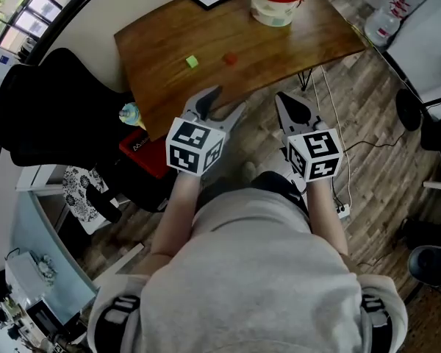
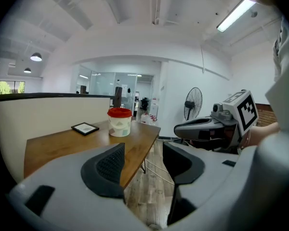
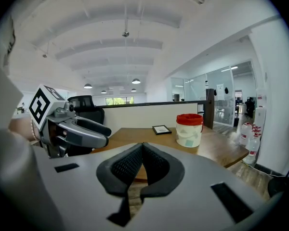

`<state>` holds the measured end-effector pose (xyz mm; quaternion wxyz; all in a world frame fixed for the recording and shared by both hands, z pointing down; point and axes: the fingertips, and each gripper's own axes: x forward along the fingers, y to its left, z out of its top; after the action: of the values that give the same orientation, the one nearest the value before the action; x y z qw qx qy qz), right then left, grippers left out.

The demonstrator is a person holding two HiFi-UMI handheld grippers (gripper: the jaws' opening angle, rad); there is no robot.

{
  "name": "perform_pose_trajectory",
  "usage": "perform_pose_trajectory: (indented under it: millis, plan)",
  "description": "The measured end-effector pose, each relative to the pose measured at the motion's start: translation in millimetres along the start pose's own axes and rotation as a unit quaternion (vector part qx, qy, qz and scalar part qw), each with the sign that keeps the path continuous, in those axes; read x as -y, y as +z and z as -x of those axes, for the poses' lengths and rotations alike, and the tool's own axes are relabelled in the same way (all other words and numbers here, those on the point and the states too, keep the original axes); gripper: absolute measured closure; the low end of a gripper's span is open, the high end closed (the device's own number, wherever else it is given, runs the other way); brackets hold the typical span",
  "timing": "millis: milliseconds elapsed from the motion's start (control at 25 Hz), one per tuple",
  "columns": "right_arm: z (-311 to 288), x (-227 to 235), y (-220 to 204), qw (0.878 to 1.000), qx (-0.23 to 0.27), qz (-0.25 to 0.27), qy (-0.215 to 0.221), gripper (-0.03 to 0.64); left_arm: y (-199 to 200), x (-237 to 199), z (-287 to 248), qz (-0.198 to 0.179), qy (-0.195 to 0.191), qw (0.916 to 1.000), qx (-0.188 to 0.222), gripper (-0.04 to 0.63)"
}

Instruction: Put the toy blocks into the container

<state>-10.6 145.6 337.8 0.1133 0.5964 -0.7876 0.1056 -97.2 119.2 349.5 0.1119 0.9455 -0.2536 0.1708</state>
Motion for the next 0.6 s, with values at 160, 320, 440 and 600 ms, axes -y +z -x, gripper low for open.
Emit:
perform_pose_trajectory:
  millis: [160,320,440,600]
  plan:
    - [-14,15,-1,1.000,0.000,-0.002,0.017,0.605,3,-2,-16,0.007,0.013,0.9999,-0.006,0.347]
    - [-23,23,-5,1.000,-0.003,-0.012,0.028,0.606,-2,-3,-30,0.012,0.009,0.9995,-0.029,0.351]
    - [-27,31,-10,0.999,-0.006,-0.023,0.030,0.606,-7,0,-40,0.013,-0.002,0.9988,-0.047,0.353]
    - [-37,41,-16,0.999,-0.013,-0.036,0.029,0.606,-13,-4,-53,0.022,-0.005,0.9979,-0.060,0.353]
